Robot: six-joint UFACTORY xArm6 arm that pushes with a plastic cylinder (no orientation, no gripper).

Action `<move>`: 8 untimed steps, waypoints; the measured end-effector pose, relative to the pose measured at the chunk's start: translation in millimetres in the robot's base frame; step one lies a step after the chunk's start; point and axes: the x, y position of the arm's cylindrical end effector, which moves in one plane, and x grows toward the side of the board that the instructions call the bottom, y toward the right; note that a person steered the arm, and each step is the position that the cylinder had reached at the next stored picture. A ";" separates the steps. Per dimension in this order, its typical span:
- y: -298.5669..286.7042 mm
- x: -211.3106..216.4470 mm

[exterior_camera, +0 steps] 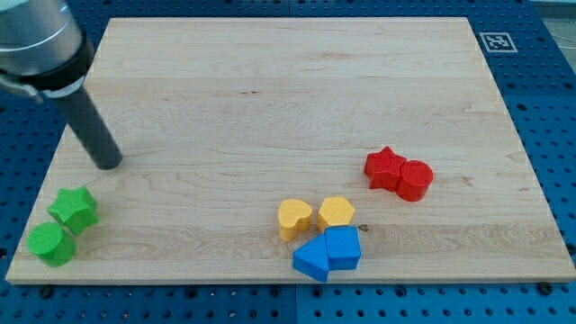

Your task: Separate the red blocks

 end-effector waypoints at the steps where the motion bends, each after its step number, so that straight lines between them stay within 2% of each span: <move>1: 19.2 -4.2; 2: 21.8 -10.4; 3: 30.7 -38.4; 5: 37.4 -41.7; 6: 56.7 -41.8; 8: 89.2 -73.0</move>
